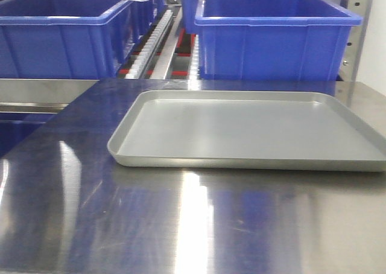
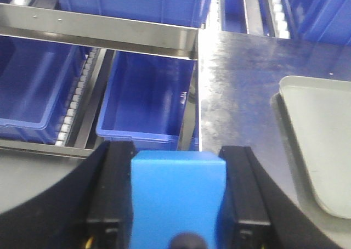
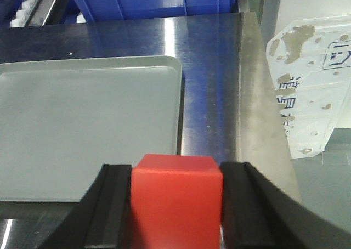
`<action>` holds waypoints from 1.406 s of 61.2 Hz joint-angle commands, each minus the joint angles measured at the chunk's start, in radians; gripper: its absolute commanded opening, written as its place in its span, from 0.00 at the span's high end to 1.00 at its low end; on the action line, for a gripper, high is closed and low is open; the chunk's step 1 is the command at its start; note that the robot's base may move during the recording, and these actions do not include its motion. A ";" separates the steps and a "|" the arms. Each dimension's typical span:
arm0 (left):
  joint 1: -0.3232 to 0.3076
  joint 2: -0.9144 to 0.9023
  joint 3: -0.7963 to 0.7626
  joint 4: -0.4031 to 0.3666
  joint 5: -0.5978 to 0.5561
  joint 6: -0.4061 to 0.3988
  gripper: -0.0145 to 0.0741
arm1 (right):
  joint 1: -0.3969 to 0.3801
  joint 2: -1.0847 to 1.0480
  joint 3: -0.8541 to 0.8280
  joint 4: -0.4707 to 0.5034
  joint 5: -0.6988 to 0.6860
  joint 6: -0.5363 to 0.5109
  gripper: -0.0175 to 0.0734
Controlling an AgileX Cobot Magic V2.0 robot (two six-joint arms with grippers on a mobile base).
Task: Sort and place red and blue blocks on shelf
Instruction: 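Drive the base away from the counter holding both cubes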
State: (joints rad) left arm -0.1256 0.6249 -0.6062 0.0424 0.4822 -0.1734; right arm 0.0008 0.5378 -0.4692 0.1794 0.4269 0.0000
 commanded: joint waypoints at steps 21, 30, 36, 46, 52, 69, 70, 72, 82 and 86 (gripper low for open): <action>-0.004 0.000 -0.029 0.000 -0.082 -0.009 0.68 | -0.004 0.000 -0.030 0.006 -0.078 -0.008 0.74; -0.004 0.000 -0.029 0.000 -0.082 -0.009 0.68 | -0.004 0.000 -0.030 0.006 -0.078 -0.008 0.74; -0.004 0.000 -0.029 0.000 -0.082 -0.009 0.68 | -0.004 0.000 -0.030 0.006 -0.078 -0.008 0.74; -0.004 0.000 -0.029 0.000 -0.082 -0.009 0.68 | -0.004 0.000 -0.030 0.006 -0.078 -0.008 0.74; -0.004 0.000 -0.029 0.000 -0.082 -0.009 0.68 | -0.004 0.000 -0.030 0.006 -0.078 -0.008 0.74; -0.004 0.000 -0.029 0.000 -0.082 -0.009 0.68 | -0.004 0.000 -0.030 0.006 -0.078 -0.008 0.74; -0.004 0.000 -0.029 0.000 -0.082 -0.009 0.68 | -0.004 0.000 -0.030 0.006 -0.078 -0.008 0.74; -0.004 0.000 -0.029 0.000 -0.082 -0.009 0.68 | -0.004 0.000 -0.030 0.006 -0.078 -0.008 0.74; -0.004 0.000 -0.029 0.000 -0.082 -0.009 0.68 | -0.004 0.000 -0.030 0.006 -0.078 -0.008 0.74; -0.004 0.000 -0.029 0.000 -0.082 -0.009 0.68 | -0.004 0.000 -0.030 0.006 -0.078 -0.008 0.74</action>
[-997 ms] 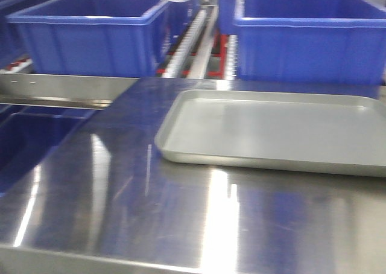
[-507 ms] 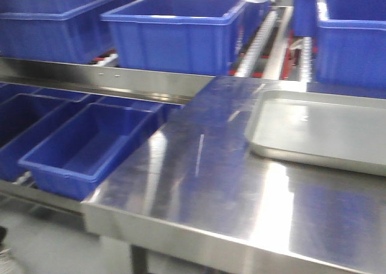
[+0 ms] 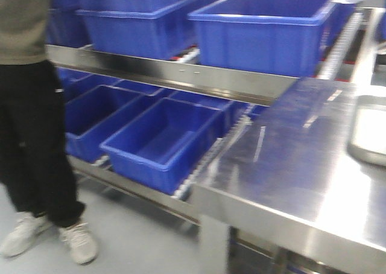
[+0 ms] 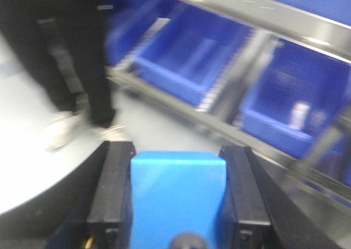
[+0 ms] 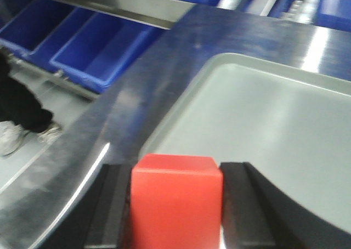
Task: Sort and place red and blue blocks on shelf
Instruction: 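Drive the base away from the counter holding both cubes, then turn and drive the base across the room holding both cubes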
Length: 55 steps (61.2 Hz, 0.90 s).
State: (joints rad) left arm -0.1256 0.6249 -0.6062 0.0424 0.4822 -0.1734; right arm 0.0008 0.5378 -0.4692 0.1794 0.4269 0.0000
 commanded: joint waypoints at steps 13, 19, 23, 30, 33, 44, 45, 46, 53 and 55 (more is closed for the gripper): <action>-0.004 0.000 -0.029 0.000 -0.082 -0.009 0.68 | -0.004 0.000 -0.030 0.006 -0.078 -0.008 0.74; -0.004 0.000 -0.029 0.000 -0.082 -0.009 0.68 | -0.004 0.000 -0.030 0.006 -0.078 -0.008 0.74; -0.004 0.000 -0.029 0.000 -0.082 -0.009 0.68 | -0.004 0.000 -0.030 0.006 -0.078 -0.008 0.74; -0.004 0.000 -0.029 0.000 -0.082 -0.009 0.68 | -0.004 0.000 -0.030 0.006 -0.078 -0.008 0.74; -0.004 0.000 -0.029 0.000 -0.082 -0.009 0.68 | -0.004 0.000 -0.030 0.006 -0.078 -0.008 0.74; -0.004 0.000 -0.029 0.000 -0.082 -0.009 0.68 | -0.004 0.000 -0.030 0.006 -0.078 -0.008 0.74; -0.004 0.000 -0.029 0.000 -0.082 -0.009 0.68 | -0.004 0.000 -0.030 0.006 -0.078 -0.008 0.74; -0.004 0.000 -0.029 0.000 -0.082 -0.009 0.68 | -0.004 0.000 -0.030 0.006 -0.078 -0.008 0.74; -0.004 0.000 -0.029 0.000 -0.082 -0.009 0.68 | -0.004 0.000 -0.030 0.006 -0.078 -0.008 0.74; -0.004 0.000 -0.029 0.000 -0.082 -0.009 0.68 | -0.004 0.000 -0.030 0.006 -0.078 -0.008 0.74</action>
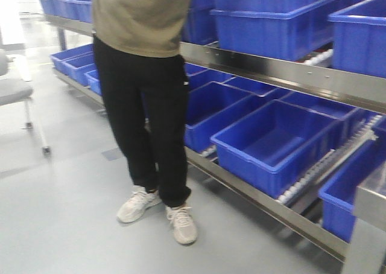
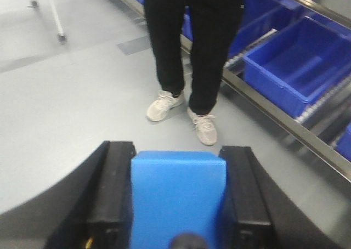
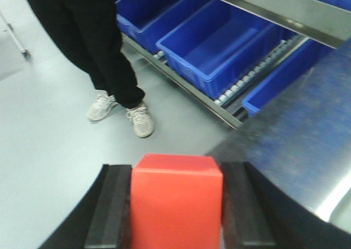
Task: Sort and place red and blue blocks on shelf
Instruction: 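Turn and drive the base across the room holding both cubes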
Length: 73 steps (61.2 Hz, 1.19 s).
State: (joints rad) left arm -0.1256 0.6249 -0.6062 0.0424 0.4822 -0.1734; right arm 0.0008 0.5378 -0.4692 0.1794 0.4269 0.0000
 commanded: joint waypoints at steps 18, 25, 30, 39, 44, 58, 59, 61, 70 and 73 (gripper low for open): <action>-0.004 0.000 -0.029 0.000 -0.082 -0.009 0.68 | -0.004 0.000 -0.030 0.006 -0.078 -0.008 0.74; -0.004 0.000 -0.029 0.000 -0.082 -0.009 0.68 | -0.004 0.000 -0.030 0.006 -0.078 -0.008 0.74; -0.004 0.000 -0.029 0.000 -0.082 -0.009 0.68 | -0.004 0.000 -0.030 0.006 -0.078 -0.008 0.74; -0.004 0.000 -0.029 0.000 -0.082 -0.009 0.68 | -0.004 0.000 -0.030 0.006 -0.078 -0.008 0.74; -0.004 0.000 -0.029 0.000 -0.082 -0.009 0.68 | -0.004 0.000 -0.030 0.006 -0.078 -0.008 0.74; -0.004 0.000 -0.029 0.000 -0.082 -0.009 0.68 | -0.004 0.000 -0.030 0.006 -0.078 -0.008 0.74; -0.004 0.000 -0.029 0.000 -0.082 -0.009 0.68 | -0.004 0.000 -0.030 0.006 -0.078 -0.008 0.74; -0.004 0.000 -0.029 0.000 -0.082 -0.009 0.68 | -0.004 0.000 -0.030 0.006 -0.078 -0.008 0.74; -0.004 0.000 -0.029 0.000 -0.082 -0.009 0.68 | -0.004 0.000 -0.030 0.006 -0.078 -0.008 0.74; -0.004 0.000 -0.029 0.000 -0.082 -0.009 0.68 | -0.004 0.000 -0.030 0.006 -0.078 -0.008 0.74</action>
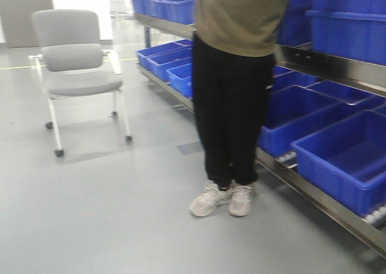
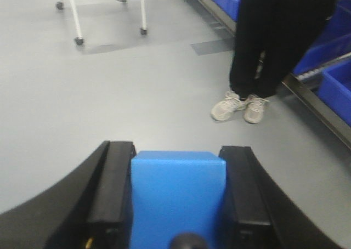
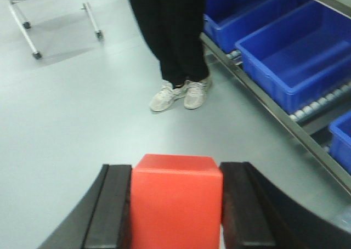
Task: Sort and place red and blue blocks on shelf
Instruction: 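Turn and drive the base across the room holding both cubes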
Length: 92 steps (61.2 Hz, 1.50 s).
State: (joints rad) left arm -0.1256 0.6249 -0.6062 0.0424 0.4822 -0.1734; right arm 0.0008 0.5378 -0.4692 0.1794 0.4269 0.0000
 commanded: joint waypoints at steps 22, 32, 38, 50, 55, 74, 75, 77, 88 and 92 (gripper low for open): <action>-0.004 0.000 -0.029 0.000 -0.082 -0.009 0.68 | -0.004 0.000 -0.030 0.006 -0.078 -0.008 0.74; -0.004 0.000 -0.029 0.000 -0.082 -0.009 0.68 | -0.004 0.000 -0.030 0.006 -0.078 -0.008 0.74; -0.004 0.000 -0.029 0.000 -0.082 -0.009 0.68 | -0.004 0.000 -0.030 0.006 -0.078 -0.008 0.74; -0.004 0.000 -0.029 0.000 -0.082 -0.009 0.68 | -0.004 0.000 -0.030 0.006 -0.078 -0.008 0.74; -0.004 0.000 -0.029 0.000 -0.082 -0.009 0.68 | -0.004 0.000 -0.030 0.006 -0.078 -0.008 0.74; -0.004 0.000 -0.029 0.000 -0.082 -0.009 0.68 | -0.004 0.000 -0.030 0.006 -0.078 -0.008 0.74; -0.004 0.000 -0.029 0.000 -0.082 -0.009 0.68 | -0.004 0.000 -0.030 0.006 -0.078 -0.008 0.74; -0.004 0.000 -0.029 0.000 -0.082 -0.009 0.68 | -0.004 0.000 -0.030 0.006 -0.078 -0.008 0.74; -0.004 0.000 -0.029 0.000 -0.082 -0.009 0.68 | -0.004 0.000 -0.030 0.006 -0.078 -0.008 0.74; -0.004 0.000 -0.029 0.000 -0.082 -0.009 0.68 | -0.004 0.000 -0.030 0.006 -0.078 -0.008 0.74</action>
State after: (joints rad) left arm -0.1256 0.6249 -0.6062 0.0424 0.4822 -0.1734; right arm 0.0008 0.5378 -0.4692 0.1794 0.4269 0.0000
